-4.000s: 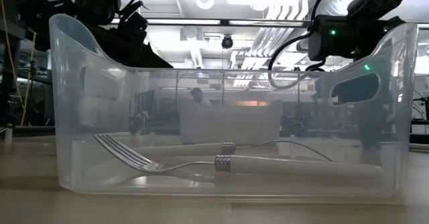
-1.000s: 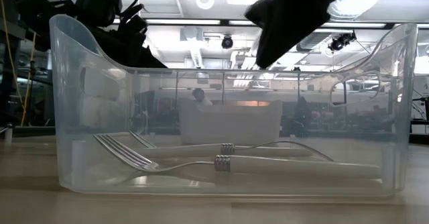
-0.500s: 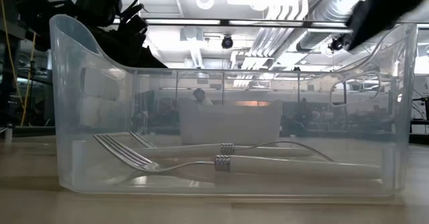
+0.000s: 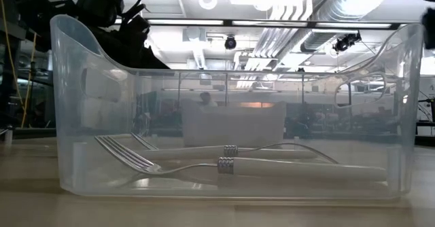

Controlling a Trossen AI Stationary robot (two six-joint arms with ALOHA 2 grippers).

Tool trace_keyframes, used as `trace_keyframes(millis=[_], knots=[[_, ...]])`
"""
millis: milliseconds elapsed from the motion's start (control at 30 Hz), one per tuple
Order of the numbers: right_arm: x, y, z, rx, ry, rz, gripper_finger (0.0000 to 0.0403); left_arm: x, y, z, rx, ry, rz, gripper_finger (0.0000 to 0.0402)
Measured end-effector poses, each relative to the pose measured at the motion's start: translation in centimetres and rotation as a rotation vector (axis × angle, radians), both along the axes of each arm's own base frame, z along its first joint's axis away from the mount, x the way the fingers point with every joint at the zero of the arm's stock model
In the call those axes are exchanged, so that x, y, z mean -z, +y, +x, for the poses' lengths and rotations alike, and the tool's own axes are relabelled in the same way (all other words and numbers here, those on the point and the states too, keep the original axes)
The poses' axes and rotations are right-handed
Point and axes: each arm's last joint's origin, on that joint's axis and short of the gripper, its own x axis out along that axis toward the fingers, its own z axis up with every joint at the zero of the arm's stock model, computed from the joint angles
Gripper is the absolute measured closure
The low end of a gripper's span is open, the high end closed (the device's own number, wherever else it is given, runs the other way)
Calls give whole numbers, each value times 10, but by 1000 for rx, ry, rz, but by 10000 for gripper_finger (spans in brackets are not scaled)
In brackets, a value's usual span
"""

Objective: Sort silverware by color (type)
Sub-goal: Put the blue fork into the yellow bin

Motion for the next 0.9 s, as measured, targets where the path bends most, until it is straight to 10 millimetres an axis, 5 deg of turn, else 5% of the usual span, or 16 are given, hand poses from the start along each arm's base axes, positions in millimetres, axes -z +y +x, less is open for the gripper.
trace_keyframes(millis=[267, 700, 900], knots=[[19, -3, -17, 91, 60, 13, 281, 0, 0, 0, 2, 1, 1, 401], [41, -5, -21, 110, 75, 133, 281, 0, 0, 0, 3, 1, 1, 401], [43, -6, -22, 89, 87, 142, 314, 0, 0, 0, 2, -1, -5, 401]])
